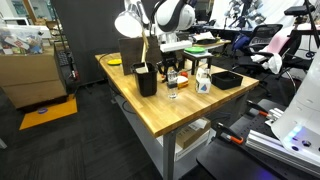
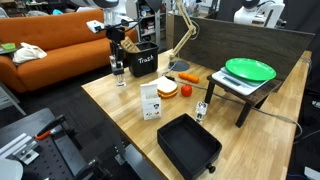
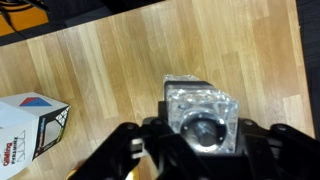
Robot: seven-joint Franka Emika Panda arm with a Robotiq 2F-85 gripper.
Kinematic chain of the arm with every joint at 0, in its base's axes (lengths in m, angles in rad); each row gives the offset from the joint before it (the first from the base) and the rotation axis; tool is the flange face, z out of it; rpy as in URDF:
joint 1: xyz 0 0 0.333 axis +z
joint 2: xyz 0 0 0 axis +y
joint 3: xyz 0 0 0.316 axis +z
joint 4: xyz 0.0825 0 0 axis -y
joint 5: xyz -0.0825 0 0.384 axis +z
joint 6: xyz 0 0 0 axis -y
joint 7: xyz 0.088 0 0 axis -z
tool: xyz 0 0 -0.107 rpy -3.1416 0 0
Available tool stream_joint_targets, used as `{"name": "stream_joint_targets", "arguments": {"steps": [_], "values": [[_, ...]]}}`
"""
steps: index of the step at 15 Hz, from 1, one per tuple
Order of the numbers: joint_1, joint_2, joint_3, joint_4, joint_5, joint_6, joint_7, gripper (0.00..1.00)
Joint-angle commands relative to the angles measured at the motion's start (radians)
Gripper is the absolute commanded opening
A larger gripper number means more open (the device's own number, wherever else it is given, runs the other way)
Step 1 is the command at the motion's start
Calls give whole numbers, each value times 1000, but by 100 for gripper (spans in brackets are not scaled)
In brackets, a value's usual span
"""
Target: Move the clear object to the right
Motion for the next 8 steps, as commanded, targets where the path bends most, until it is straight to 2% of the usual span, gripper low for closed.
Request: {"name": "stream_joint_targets", "arguments": {"steps": [1, 8], "values": [[14, 10, -16, 19, 6, -24, 58, 26], [2, 27, -9, 34, 96, -17, 212, 26]]}}
